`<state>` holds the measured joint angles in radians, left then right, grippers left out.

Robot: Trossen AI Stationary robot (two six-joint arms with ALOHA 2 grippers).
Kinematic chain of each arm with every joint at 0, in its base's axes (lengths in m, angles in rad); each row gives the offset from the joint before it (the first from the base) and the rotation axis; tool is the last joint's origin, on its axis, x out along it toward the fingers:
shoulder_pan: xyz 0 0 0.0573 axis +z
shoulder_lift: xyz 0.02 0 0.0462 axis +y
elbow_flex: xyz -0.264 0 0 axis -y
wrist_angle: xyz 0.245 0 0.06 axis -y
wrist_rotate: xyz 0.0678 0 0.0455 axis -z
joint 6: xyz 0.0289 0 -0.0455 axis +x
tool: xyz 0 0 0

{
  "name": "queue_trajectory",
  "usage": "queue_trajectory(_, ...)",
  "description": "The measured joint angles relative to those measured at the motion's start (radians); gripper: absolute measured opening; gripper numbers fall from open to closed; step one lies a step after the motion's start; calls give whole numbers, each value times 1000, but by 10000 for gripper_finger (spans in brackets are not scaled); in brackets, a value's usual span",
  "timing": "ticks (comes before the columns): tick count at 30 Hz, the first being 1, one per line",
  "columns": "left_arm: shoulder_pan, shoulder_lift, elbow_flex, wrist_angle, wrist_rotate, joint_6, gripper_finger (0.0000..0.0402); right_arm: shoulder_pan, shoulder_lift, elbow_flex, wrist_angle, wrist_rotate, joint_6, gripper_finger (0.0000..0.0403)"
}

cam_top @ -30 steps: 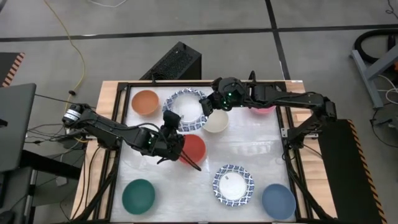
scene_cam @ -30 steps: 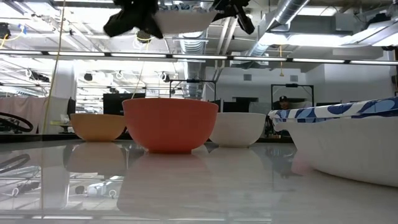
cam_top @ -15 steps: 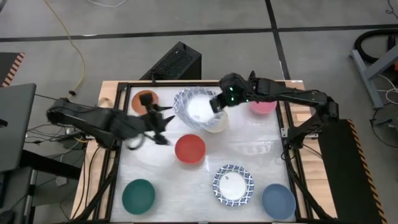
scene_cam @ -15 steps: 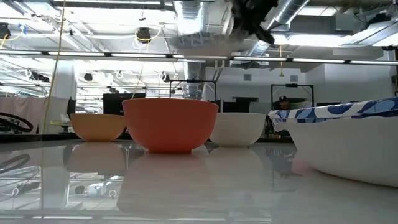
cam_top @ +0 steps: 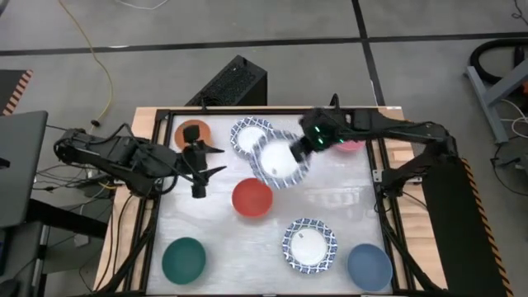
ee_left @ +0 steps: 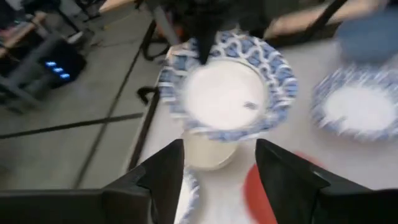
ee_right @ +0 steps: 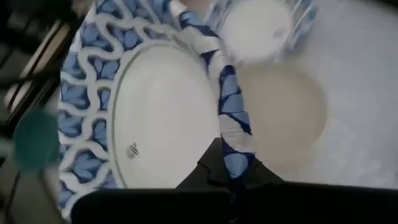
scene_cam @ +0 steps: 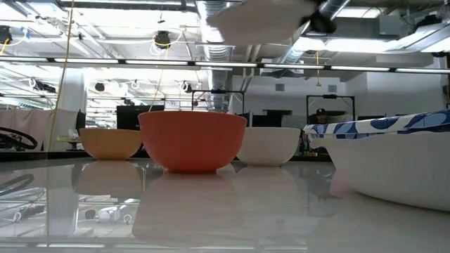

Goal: Nest bowls inside each other
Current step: Stack the white patterned bowl on top of the white patterned bowl

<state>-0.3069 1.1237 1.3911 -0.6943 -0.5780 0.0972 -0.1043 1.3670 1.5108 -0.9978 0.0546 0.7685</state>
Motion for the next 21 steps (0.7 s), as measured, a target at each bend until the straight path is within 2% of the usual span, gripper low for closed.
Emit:
queue_trajectory(2,1,-28,0,8,23,-41,202,82,-39,0,-54,7,61,1)
queue_trajectory(9,2,-130,1,54,85,-113,210,457,-140,-44,-177,168,414,1)
queue_trajectory(13,2,-168,1,67,84,-136,210,622,-143,-181,-50,243,584,1)
queue_trajectory(21,2,-181,1,65,73,-140,210,813,-121,-456,176,351,799,1)
